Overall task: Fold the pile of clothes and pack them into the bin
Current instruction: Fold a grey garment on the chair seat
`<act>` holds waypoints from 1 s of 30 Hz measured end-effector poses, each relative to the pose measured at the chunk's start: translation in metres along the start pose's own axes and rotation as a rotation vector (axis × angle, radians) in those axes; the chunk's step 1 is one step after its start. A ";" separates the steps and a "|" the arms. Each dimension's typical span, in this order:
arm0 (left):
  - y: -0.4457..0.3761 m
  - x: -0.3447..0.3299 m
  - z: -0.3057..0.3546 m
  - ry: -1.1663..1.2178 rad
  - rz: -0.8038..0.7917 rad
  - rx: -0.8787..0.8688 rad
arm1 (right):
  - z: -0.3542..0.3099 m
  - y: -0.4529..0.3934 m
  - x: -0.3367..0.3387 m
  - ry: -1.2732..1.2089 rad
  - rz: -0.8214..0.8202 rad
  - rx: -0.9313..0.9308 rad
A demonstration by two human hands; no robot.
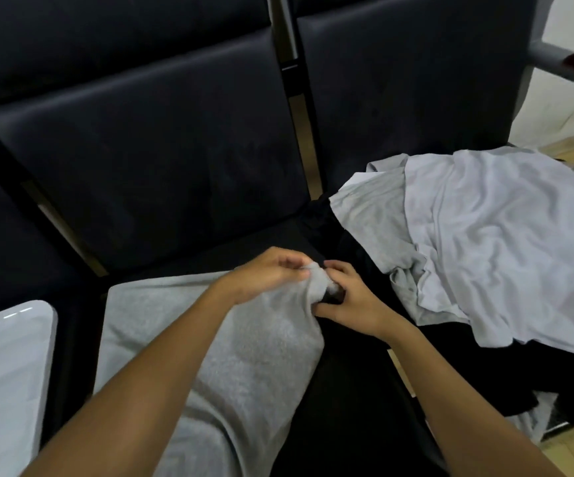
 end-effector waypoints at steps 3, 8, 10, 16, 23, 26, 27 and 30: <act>0.012 0.018 0.016 0.226 0.004 0.057 | -0.024 0.005 0.009 -0.197 0.046 0.023; 0.009 0.032 0.037 0.263 0.150 0.083 | -0.052 0.021 0.030 -0.655 0.157 -0.053; 0.003 0.034 0.044 0.249 0.160 0.089 | -0.051 0.027 0.037 -0.432 0.202 -0.074; -0.017 0.026 0.058 -0.101 0.140 0.067 | -0.040 0.050 0.069 -0.155 -0.168 -0.263; -0.058 0.006 0.063 -0.044 0.256 0.013 | -0.035 0.056 0.090 0.045 0.156 -0.236; -0.078 -0.009 0.072 -0.070 0.287 -0.016 | -0.024 0.058 0.102 0.253 0.283 -0.263; -0.085 -0.013 0.075 -0.066 0.291 -0.019 | -0.021 0.060 0.107 0.287 0.315 -0.304; -0.107 -0.023 0.086 -0.017 0.282 -0.013 | -0.017 0.071 0.127 0.290 0.302 -0.397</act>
Point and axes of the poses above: each hand's wrist, its own y-axis away from the middle knuckle, its own x-axis out of the back of the hand, z = x × y, the point moved 1 cm from there along -y, towards the middle knuckle, and after that the axes turned 5 degrees about -y, right-handed, at the moved point
